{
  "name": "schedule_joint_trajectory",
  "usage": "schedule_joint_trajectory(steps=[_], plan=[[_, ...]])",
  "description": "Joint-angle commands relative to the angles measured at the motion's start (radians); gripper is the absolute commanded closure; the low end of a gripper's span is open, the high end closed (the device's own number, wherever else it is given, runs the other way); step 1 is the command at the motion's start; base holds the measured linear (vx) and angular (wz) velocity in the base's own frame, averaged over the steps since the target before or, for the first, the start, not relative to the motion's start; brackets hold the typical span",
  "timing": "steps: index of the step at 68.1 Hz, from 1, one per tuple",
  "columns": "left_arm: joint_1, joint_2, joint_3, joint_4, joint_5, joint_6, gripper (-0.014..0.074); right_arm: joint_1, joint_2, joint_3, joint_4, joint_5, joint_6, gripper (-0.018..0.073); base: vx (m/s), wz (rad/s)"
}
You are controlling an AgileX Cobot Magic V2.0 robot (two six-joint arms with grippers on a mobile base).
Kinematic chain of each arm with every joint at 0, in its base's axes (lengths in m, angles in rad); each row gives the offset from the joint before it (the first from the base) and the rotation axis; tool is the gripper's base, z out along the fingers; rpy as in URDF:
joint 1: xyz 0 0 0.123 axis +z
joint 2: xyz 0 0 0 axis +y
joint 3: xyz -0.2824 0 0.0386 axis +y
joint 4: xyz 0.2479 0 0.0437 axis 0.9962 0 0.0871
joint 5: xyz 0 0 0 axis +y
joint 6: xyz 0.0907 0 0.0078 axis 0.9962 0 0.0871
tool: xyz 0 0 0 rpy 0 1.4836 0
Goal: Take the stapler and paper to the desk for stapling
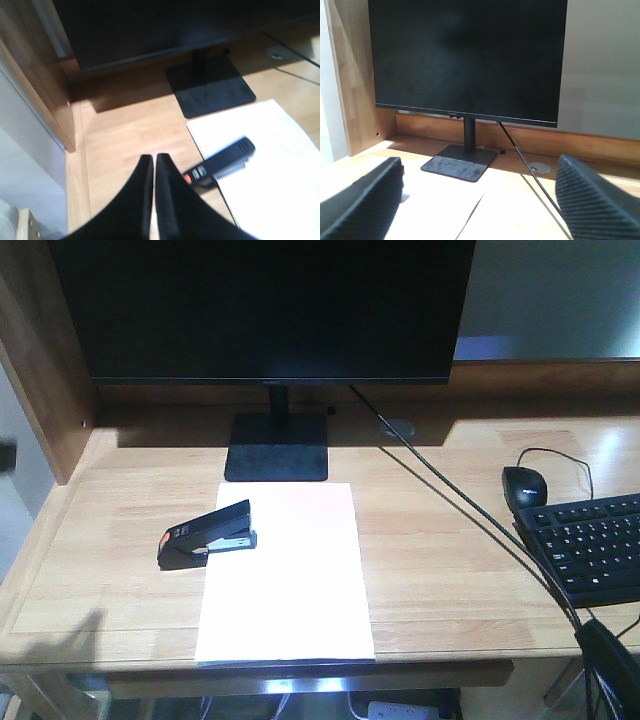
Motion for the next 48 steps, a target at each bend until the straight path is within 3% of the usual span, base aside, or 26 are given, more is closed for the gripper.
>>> schedule_joint_trajectory(steps=[1, 6, 28, 48], plan=[[-0.004, -0.118, 0.108, -0.089, -0.136, 0.063, 0.0603, -0.004, 0.013, -0.03, -0.038, 0.018, -0.005, -0.002, 0.0, 0.0], [-0.004, -0.222, 0.224, -0.125, -0.166, 0.104, 0.0603, -0.004, 0.013, -0.03, -0.038, 0.018, -0.005, -0.002, 0.0, 0.0], [-0.003, -0.681, 0.514, -0.246, -0.204, 0.101, 0.0603, -0.004, 0.013, -0.03, -0.038, 0.018, -0.005, -0.002, 0.0, 0.0], [-0.003, -0.776, 0.66, -0.244, -0.2, 0.101, 0.0603, -0.004, 0.013, -0.03, -0.038, 0.018, -0.005, -0.002, 0.0, 0.0]])
